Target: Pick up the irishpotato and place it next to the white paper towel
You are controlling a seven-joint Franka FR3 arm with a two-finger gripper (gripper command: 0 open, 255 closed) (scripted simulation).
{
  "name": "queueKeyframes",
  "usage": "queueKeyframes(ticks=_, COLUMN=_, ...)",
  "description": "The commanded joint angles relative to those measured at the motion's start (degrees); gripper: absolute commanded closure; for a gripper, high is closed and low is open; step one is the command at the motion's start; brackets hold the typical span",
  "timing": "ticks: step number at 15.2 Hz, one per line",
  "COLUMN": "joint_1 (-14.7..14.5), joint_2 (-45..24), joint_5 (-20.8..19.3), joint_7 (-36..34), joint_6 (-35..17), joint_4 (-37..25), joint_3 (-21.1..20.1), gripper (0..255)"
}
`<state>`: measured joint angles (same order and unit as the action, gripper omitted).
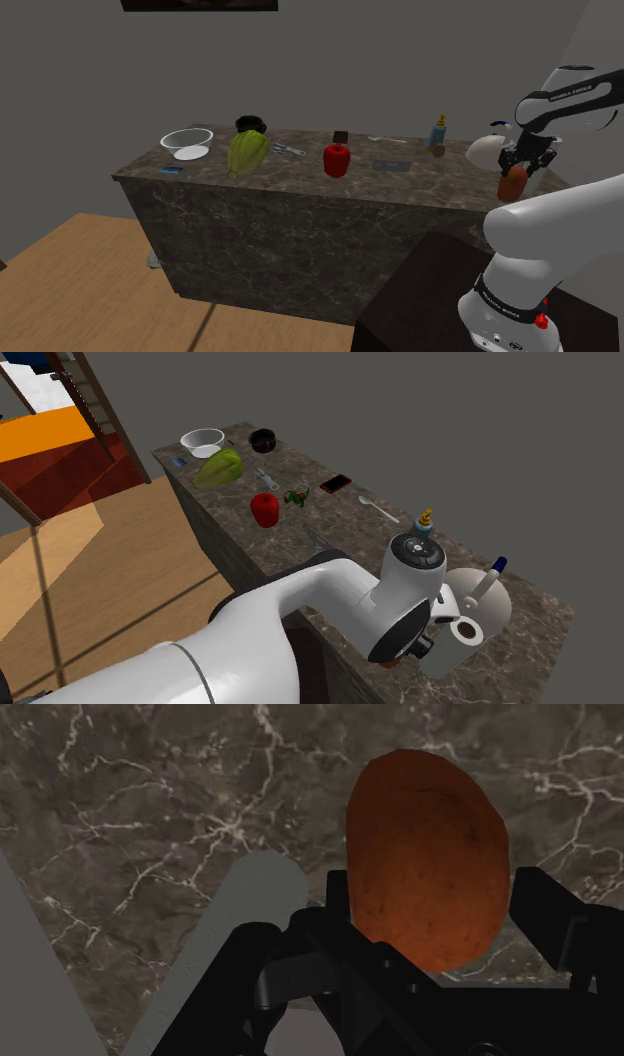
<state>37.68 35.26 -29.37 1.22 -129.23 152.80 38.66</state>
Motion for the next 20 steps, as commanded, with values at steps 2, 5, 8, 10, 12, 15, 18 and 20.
queueKeyframes(ticks=2, joint_1=-0.19, joint_2=-2.15, joint_5=-0.54, joint_7=-0.07, joint_6=-3.04, joint_4=1.57, joint_3=1.43, gripper=255)
queueKeyframes(ticks=5, joint_1=-0.26, joint_2=-4.12, joint_5=-0.92, joint_7=-0.09, joint_6=-6.17, joint_4=2.76, joint_3=2.49, gripper=255)
queueKeyframes(ticks=8, joint_1=-0.31, joint_2=-5.3, joint_5=-1.04, joint_7=-0.05, joint_6=-7.92, joint_4=3.35, joint_3=3.04, gripper=255)
queueKeyframes(ticks=10, joint_1=-0.29, joint_2=-5.33, joint_5=-1.03, joint_7=-0.03, joint_6=-7.93, joint_4=3.35, joint_3=3.02, gripper=255)
queueKeyframes(ticks=12, joint_1=-0.27, joint_2=-5.33, joint_5=-1.01, joint_7=-0.02, joint_6=-7.94, joint_4=3.35, joint_3=3.0, gripper=255)
queueKeyframes(ticks=15, joint_1=-0.26, joint_2=-5.34, joint_5=-0.96, joint_7=0.1, joint_6=-7.84, joint_4=3.23, joint_3=3.03, gripper=0)
queueKeyframes(ticks=18, joint_1=-0.27, joint_2=-5.32, joint_5=-0.94, joint_7=0.12, joint_6=-7.78, joint_4=3.19, joint_3=3.02, gripper=0)
queueKeyframes(ticks=20, joint_1=-0.25, joint_2=-5.34, joint_5=-1.0, joint_7=-0.01, joint_6=-7.94, joint_4=3.35, joint_3=2.98, gripper=0)
